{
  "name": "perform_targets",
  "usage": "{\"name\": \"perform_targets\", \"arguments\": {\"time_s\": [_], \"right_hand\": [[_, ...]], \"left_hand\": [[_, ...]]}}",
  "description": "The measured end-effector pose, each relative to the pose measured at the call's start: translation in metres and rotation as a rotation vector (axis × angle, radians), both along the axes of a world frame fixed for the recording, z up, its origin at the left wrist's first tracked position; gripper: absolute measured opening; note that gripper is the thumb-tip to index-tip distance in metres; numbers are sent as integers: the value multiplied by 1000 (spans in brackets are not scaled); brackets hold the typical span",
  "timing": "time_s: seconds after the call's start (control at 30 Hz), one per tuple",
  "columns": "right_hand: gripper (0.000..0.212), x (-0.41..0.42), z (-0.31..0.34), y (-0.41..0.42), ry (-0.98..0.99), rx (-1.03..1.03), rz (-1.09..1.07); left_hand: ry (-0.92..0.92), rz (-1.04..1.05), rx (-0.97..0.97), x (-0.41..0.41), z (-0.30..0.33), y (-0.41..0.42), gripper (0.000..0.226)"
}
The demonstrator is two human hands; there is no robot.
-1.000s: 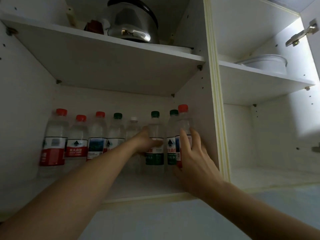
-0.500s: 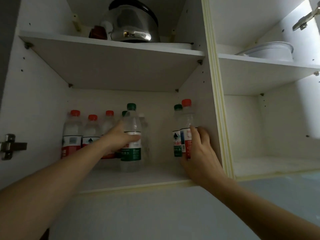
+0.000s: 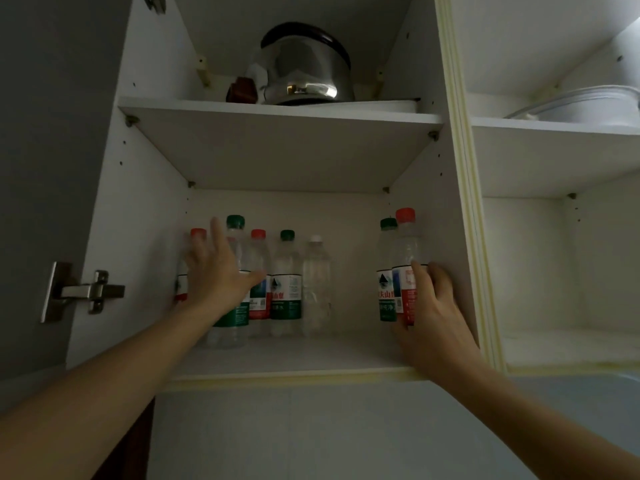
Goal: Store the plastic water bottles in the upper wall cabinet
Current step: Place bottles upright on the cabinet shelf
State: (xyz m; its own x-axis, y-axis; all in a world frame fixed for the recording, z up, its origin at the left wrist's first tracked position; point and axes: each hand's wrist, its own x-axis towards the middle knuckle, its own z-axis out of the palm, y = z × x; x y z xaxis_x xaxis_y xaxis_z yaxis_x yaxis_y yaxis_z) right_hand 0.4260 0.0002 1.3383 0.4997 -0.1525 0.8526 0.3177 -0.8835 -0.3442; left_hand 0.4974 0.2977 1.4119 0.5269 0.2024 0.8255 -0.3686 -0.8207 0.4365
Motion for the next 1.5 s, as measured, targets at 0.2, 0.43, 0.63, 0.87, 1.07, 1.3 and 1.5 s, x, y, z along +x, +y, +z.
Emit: {"name": "perform_targets", "arguments": {"time_s": [0.2,0.43,0.63,0.87,1.07,1.3,1.5], "right_hand": [[90,3,-1,-3,-39,21,19],[93,7,-4,-5,-77,71,38],[86,14,-1,-7,-116,130,48],[83,15,-2,-7,-127,124,26],[76,12,-1,-5,-133,115,14],[80,11,0,-3,-100,76,8],[79,10,2,-2,-6,72,-21]], "left_hand": [[-176,-510,-10,-9,15,-86,20],[423,-825,-79,29,29,-155,53],[721,-1033,-47,52,42,-171,76],[721,-1127,-49,64,33,-182,70],[655,-1063,25,56,33,-170,38],[554,-893,63,47,30,-150,49],[494,-729,34,49,25,-131,50]]}}
